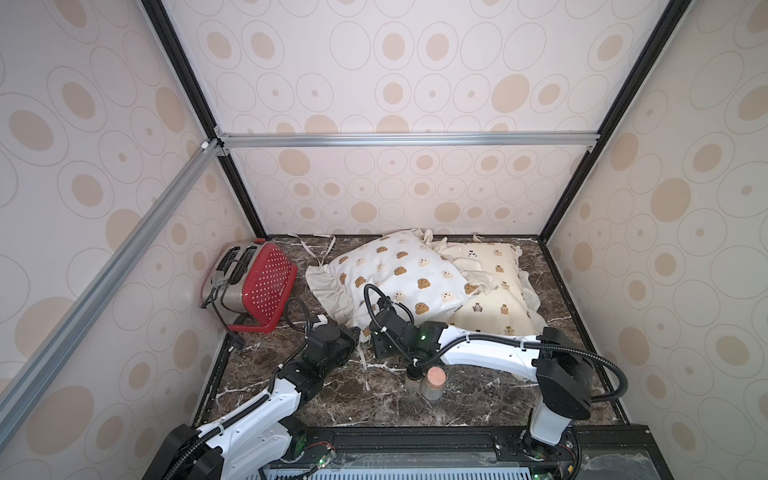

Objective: Zip up pillowcases
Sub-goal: Adjust the pillowcase at the center of the board, then zip the zipper on the pillowcase.

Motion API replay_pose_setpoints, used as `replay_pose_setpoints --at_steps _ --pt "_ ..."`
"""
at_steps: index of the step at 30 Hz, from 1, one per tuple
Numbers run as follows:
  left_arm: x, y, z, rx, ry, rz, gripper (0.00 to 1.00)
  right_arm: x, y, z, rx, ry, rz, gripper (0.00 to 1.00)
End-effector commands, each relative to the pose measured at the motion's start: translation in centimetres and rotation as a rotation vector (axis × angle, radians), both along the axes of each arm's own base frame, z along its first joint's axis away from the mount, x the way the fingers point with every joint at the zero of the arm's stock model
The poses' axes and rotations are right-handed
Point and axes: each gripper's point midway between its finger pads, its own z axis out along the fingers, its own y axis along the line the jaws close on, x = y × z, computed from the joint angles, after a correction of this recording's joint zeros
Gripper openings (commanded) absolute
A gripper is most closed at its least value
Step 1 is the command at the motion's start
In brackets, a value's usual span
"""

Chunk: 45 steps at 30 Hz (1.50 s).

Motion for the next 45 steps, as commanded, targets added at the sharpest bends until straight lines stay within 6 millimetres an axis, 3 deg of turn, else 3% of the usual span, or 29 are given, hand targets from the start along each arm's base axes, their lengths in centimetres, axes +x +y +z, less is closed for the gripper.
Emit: replay_pose_setpoints --at_steps 1,8,15,23,45 --pt "0.5 0.2 2.3 0.026 -0.055 0.002 0.02 -1.2 -0.9 0.7 0.035 0.04 -0.003 0.53" --pt "0.0 0.1 4.6 0.106 -0.095 -0.062 0.0 -3.0 -1.6 0.7 0.033 0.098 0.029 0.51" --pt "0.0 -0.9 5.9 0.143 -0.111 -0.142 0.0 -4.2 0.4 1.4 0.08 0.069 0.127 0.47" --pt "0.1 -1.1 6.9 0.168 -0.124 -0.166 0.0 -3.6 2.0 1.9 0.143 -0.012 0.189 0.41" --pt "0.2 -1.5 7.0 0.154 -0.129 -0.177 0.0 -1.2 2.5 3.3 0.233 -0.135 0.136 0.31"
